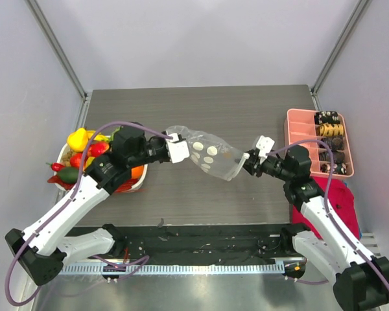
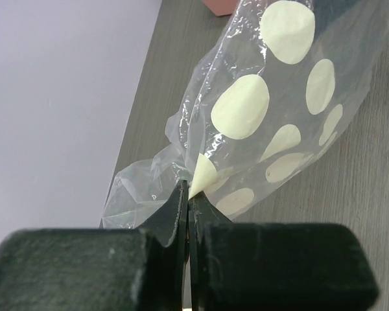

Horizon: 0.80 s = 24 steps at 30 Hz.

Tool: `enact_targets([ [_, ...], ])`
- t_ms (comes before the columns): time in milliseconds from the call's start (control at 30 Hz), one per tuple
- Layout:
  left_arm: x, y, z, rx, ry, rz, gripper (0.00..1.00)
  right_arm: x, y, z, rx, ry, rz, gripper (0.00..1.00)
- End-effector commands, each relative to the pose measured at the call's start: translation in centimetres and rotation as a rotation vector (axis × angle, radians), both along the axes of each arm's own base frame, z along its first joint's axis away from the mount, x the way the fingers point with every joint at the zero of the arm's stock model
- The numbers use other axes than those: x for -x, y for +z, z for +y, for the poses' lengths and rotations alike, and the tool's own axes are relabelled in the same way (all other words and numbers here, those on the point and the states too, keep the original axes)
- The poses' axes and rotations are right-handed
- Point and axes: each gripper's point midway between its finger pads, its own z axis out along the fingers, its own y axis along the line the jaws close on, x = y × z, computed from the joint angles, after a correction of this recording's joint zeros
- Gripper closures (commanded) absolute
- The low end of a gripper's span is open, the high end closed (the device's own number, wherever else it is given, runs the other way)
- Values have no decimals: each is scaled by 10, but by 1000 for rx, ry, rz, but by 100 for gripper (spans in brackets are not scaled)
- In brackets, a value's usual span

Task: Place the food in the zip-top bag and seal the zipper
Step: Pick up the zipper food storage bag at the center of the board.

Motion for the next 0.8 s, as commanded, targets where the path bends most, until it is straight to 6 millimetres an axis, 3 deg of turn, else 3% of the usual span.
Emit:
enact_targets([
  [0, -3, 37, 3, 114, 36, -32, 100, -21, 34, 3, -84, -50, -72, 84],
  [67, -16, 38, 8, 173, 124, 32, 100, -24, 34, 0, -98, -93, -7, 99],
  [100, -26, 37, 11, 213, 186, 82, 81, -24, 49, -1, -145, -115, 34, 99],
  [133, -35, 47, 18, 253, 258, 112, 70, -20, 45, -2, -150, -137, 115, 99],
  [167, -42, 34, 13, 278, 298, 233, 48, -22, 48, -6, -163, -181, 166, 99],
  [200, -50, 34, 18, 304, 344, 286, 42, -23, 70, -6, -208, -213, 224, 99],
  [233, -55, 30, 24, 321, 408, 338, 38, -16, 51, -13, -175, -273, 373, 99],
  [267, -63, 34, 22, 380, 459, 418, 31, -18, 49, -20, -158, -336, 442, 99],
  [300, -66, 33, 24, 391, 492, 448, 24, -23, 66, -21, -149, -367, 484, 99],
  [333, -66, 25, 27, 375, 531, 493, 16, -7, 44, -28, -73, -405, 637, 99],
  [367, -73, 32, 30, 400, 577, 502, 0, -7, 60, -31, -65, -420, 641, 99],
  [433, -79, 35, 38, 430, 625, 533, 0, 4, 50, -44, -22, -474, 723, 99],
  [467, -77, 37, 36, 448, 595, 567, 0, 7, 58, -47, -18, -483, 717, 99],
  [533, -77, 41, 42, 504, 607, 622, 0, 20, 52, -54, 22, -515, 784, 99],
  [600, -68, 32, 40, 481, 600, 684, 0, 25, 58, -59, 34, -548, 807, 99],
  [700, -52, 8, 40, 383, 606, 786, 0, 38, 47, -75, 85, -644, 905, 99],
  [767, -44, 0, 41, 347, 599, 819, 0, 36, 41, -89, 106, -750, 934, 99],
])
